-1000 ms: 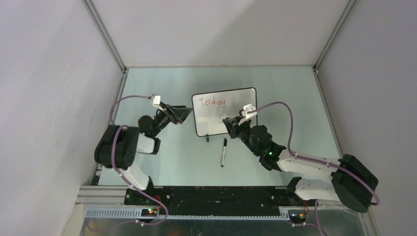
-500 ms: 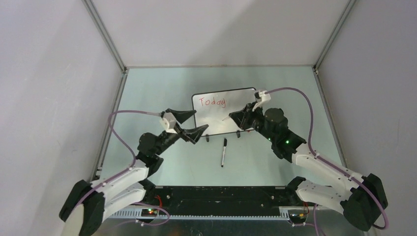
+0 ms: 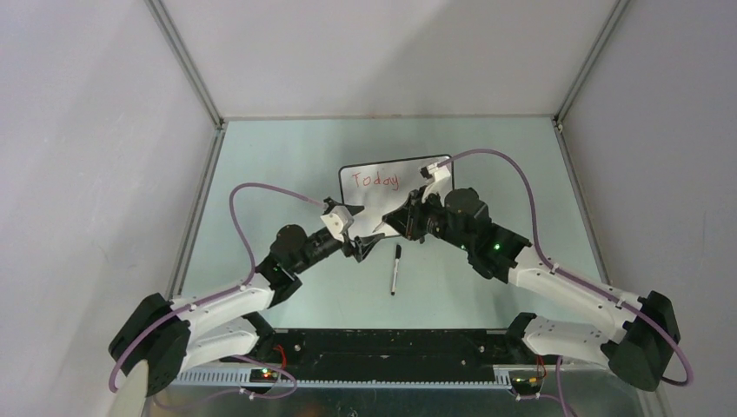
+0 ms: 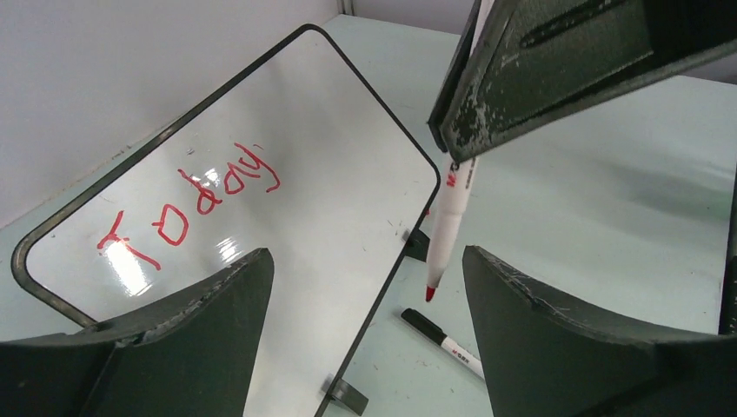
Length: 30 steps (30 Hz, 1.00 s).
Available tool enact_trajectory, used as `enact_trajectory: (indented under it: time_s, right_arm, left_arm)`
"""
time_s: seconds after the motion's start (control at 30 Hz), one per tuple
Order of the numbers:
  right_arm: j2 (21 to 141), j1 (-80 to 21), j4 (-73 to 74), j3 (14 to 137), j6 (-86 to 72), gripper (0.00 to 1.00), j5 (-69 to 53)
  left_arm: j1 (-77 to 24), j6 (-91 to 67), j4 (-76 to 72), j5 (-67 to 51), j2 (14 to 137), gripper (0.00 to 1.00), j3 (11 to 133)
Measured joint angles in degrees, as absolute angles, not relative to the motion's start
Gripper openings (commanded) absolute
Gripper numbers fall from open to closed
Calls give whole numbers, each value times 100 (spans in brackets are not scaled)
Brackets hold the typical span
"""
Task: Write a sentence on the whiteboard
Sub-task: Pass from the right arm to the left
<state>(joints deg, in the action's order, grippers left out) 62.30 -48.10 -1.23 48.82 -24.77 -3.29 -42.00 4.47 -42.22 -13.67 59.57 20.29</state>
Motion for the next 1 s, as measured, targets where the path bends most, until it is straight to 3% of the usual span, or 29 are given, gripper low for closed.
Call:
enact_trajectory:
  time_s: [0.13, 0.33, 0.5, 0.63, 0.73, 0.8, 0.93, 1.0]
  right_arm:
    - [6309, -4877, -25, 4904, -2458, 0, -303]
    - [6455, -4941, -1, 4965, -2432, 0, -287]
    - [6532, -4998, 25, 5030, -2394, 0, -281]
    - [6613, -5019, 32, 5061, -2383, 0, -287]
    - [6689, -5024, 99, 5124, -2375, 0, -270]
    - [6709, -5028, 167, 5172, -2373, 0, -255]
    - [6713, -5028, 294, 5273, -2368, 2, -233]
    - [6713, -5028, 322, 5297, -2366, 12, -222]
  left_arm:
    - [-4215, 506, -4215, -1396, 5990, 78, 2051]
    - [-4222, 523, -4200, -1590, 6080, 57, 2158]
    - [-4241, 565, -4209, -1772, 6217, 50, 2298]
    - [-4244, 609, -4228, -1883, 6313, 37, 2298]
    - [-4254, 659, -4230, -2016, 6388, 13, 2298]
    - [-4274, 692, -4241, -2108, 6414, 2, 2296]
    - [-4281, 790, -4353, -2161, 6440, 0, 2296]
    - [-4281, 810, -4383, -2165, 6445, 0, 2296]
